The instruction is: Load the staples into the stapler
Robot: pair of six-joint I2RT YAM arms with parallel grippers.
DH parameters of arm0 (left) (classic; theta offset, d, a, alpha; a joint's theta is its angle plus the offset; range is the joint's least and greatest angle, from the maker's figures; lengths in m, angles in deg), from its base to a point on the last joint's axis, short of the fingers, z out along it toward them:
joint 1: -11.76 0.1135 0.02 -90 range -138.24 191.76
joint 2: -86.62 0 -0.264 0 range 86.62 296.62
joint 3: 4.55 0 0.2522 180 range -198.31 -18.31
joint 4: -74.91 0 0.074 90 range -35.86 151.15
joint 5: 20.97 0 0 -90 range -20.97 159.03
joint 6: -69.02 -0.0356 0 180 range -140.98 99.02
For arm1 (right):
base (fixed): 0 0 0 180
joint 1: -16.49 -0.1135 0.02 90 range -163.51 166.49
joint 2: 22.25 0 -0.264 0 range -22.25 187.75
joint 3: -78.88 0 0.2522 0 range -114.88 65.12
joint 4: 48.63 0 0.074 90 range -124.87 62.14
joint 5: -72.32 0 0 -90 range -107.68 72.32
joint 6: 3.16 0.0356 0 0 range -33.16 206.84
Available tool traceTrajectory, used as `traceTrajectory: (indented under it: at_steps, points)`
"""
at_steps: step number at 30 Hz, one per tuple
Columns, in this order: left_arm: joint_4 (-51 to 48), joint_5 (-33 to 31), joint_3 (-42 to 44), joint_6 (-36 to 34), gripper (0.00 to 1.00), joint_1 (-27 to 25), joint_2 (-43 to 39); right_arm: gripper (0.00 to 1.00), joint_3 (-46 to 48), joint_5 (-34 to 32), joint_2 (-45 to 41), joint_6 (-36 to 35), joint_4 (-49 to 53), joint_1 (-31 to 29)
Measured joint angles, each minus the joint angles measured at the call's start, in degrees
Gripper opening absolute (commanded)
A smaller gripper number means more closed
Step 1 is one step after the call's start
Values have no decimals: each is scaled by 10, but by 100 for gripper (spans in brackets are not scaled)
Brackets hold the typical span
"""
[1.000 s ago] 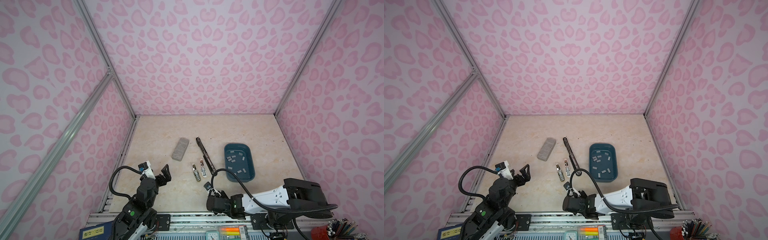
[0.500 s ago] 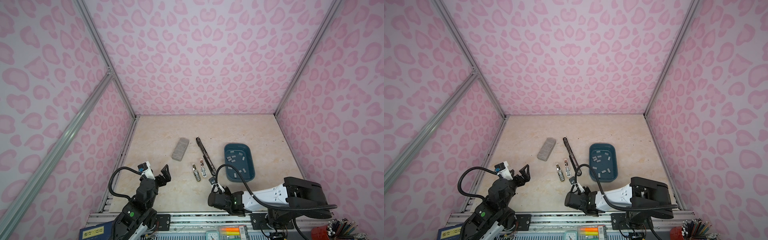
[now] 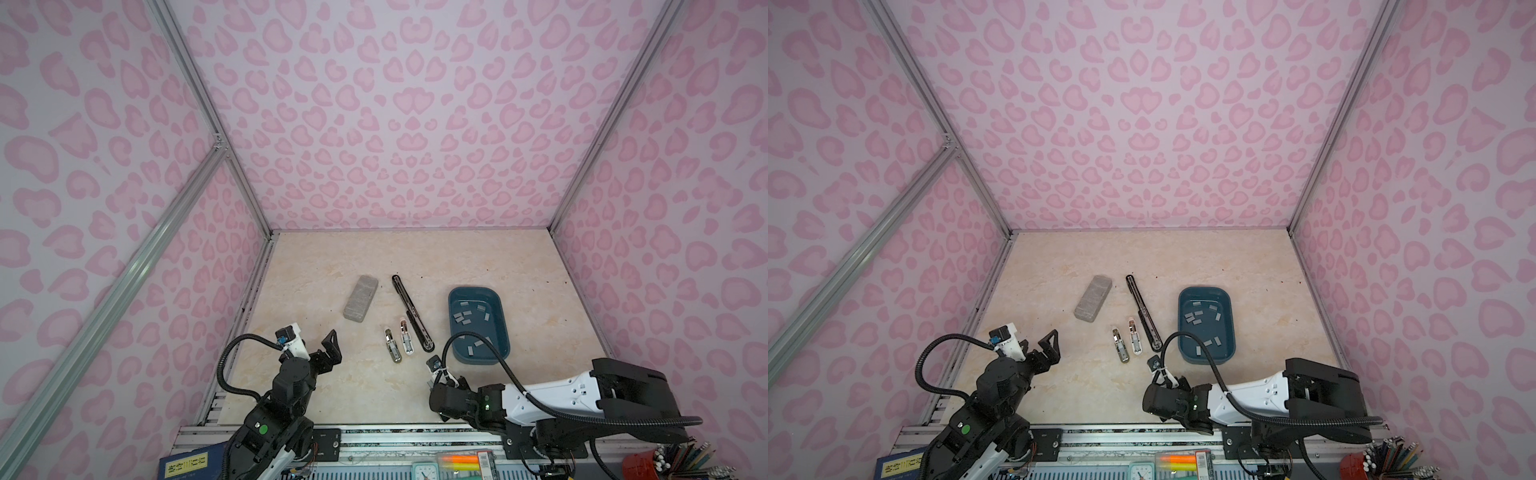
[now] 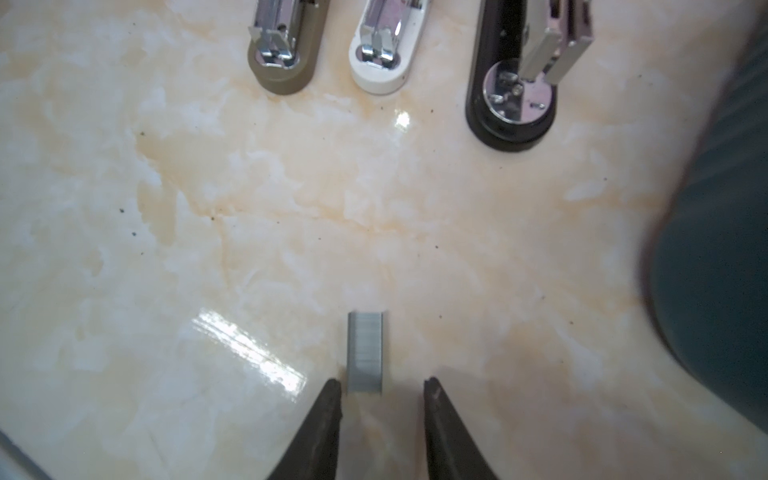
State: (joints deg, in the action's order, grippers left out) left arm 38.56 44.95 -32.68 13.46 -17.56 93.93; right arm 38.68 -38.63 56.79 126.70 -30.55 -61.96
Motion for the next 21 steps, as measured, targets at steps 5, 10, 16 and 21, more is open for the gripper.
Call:
traceTrajectory:
  at_steps: [5, 10, 16, 21]
  points:
    - [0, 0, 0, 0, 99, 0, -1, 30, -4, -1, 21, 0, -29, 6]
    - [0, -2, 0, 0, 99, 0, -1, 20, -7, 0, 32, -2, -47, 9]
    - [0, -3, 0, 0, 99, 0, -1, 15, -7, 0, 30, -3, -46, 9]
    - [-1, -4, 0, 0, 99, 0, -2, 13, -11, -3, 22, -4, -26, 10]
